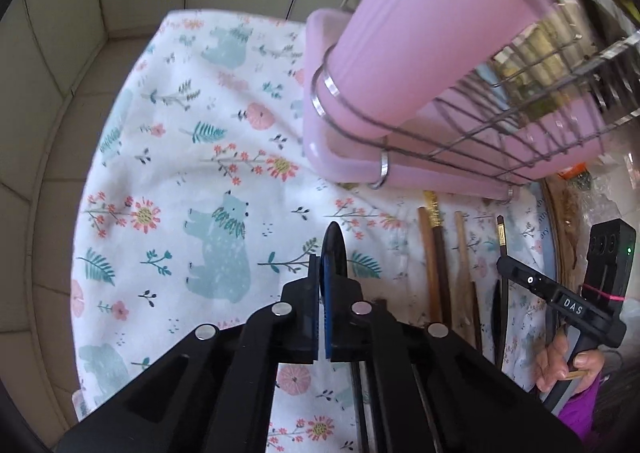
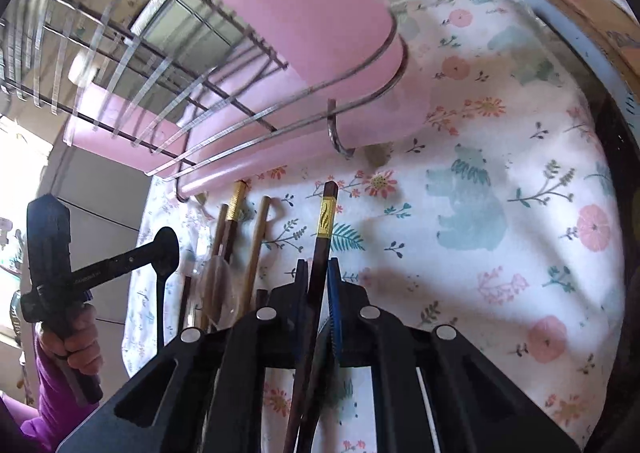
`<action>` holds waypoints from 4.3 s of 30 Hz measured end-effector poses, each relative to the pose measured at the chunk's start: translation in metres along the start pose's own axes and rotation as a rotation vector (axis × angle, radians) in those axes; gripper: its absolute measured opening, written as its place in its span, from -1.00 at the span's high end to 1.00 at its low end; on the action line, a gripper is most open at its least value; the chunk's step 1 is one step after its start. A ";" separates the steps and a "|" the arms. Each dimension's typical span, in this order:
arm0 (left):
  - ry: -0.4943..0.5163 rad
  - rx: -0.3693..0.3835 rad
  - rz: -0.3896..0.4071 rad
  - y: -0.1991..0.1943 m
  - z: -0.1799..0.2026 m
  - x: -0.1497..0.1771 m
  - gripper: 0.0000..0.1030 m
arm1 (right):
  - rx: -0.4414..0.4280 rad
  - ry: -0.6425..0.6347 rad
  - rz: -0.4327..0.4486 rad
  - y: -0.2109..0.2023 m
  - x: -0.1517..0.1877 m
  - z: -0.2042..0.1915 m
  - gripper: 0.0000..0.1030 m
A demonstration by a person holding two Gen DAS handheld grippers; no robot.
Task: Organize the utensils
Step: 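Lift the black spoon with the left gripper while the right gripper lifts the chopstick over the holder, then lower the spoon into the pink cup and open the left gripper while the right gripper drops the chopstick in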
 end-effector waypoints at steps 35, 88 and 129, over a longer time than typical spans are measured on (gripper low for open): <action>0.069 -0.051 0.943 -0.243 0.074 -0.020 0.98 | 0.084 -0.300 0.856 -0.266 -0.032 -0.116 0.89; 0.001 -0.039 0.779 -0.125 0.040 -0.050 0.37 | 0.188 -0.228 0.647 -0.160 -0.087 -0.069 0.26; 0.021 0.008 0.091 -0.004 0.035 0.053 0.50 | 0.017 -0.040 0.198 -0.070 0.038 -0.011 0.35</action>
Point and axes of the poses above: each gripper's, at about its wrist camera, not at the fingertips, and y roughly the way its jaws point, z to its right, x to its underside, the point moved 1 cm from there along y, roughly the way its jaws point, and after that the axes turned 11 degrees about -z, right-handed, at the moved point
